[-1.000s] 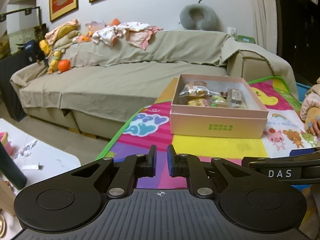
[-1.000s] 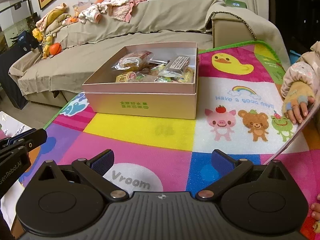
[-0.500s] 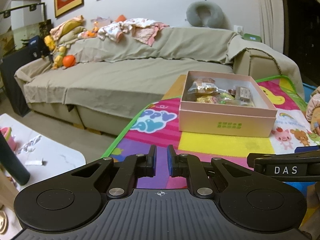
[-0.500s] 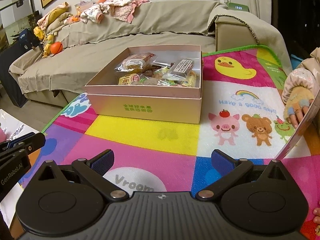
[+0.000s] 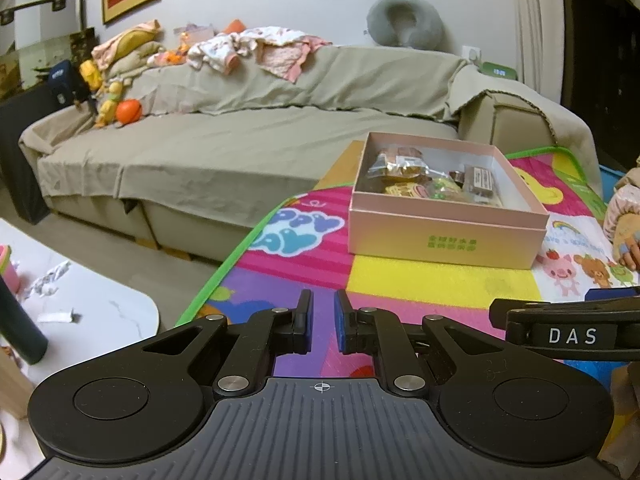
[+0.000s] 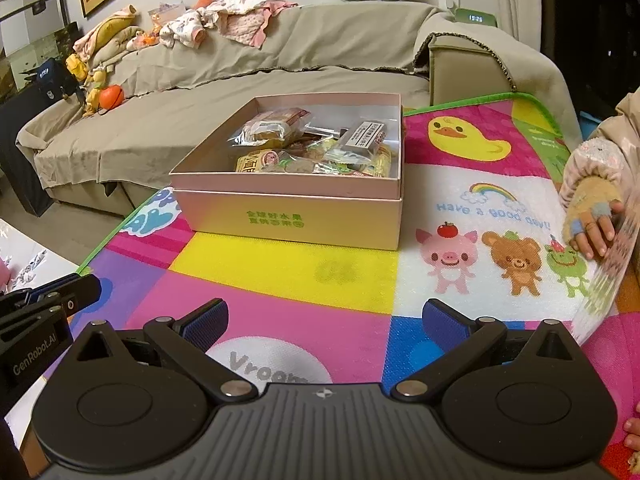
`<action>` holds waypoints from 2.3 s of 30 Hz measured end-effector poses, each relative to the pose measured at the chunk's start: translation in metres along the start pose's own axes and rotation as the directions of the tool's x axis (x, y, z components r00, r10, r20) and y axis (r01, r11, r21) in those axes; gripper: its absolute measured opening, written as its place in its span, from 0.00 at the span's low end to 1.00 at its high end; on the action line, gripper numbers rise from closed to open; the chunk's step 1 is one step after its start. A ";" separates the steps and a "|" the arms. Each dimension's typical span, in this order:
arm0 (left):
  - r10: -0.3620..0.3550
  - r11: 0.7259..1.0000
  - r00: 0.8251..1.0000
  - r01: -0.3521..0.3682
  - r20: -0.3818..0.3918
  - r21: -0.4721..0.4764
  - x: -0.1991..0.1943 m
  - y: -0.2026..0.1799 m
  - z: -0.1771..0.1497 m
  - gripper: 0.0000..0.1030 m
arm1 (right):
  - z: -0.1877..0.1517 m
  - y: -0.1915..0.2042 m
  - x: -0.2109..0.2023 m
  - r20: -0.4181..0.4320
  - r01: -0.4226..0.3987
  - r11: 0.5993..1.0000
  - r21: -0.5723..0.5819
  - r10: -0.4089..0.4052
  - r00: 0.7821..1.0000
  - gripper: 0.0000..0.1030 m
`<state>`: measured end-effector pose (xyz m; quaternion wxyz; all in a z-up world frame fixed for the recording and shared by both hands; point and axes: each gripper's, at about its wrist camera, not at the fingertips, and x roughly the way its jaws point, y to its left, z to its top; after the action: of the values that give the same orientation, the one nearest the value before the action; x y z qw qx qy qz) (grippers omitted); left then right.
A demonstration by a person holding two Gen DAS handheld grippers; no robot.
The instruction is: Organize objects
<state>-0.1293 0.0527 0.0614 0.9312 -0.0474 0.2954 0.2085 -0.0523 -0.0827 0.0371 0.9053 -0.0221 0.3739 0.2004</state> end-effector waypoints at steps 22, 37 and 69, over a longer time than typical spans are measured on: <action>-0.007 1.000 1.000 0.007 0.001 0.001 0.002 -0.001 0.000 0.13 | -0.002 -0.001 0.001 -0.005 -0.014 1.000 0.008 0.014 1.000 1.00; -0.008 1.000 1.000 0.008 0.001 0.005 0.001 -0.002 -0.001 0.13 | -0.003 -0.004 0.000 -0.004 -0.015 1.000 0.014 0.015 1.000 1.00; -0.007 1.000 1.000 0.007 -0.003 0.006 0.000 -0.001 -0.003 0.13 | -0.005 -0.003 0.002 -0.010 -0.016 1.000 0.023 0.016 1.000 1.00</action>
<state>-0.1305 0.0513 0.0590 0.9315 -0.0460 0.2974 0.2042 -0.0533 -0.0860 0.0316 0.9020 -0.0097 0.3808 0.2031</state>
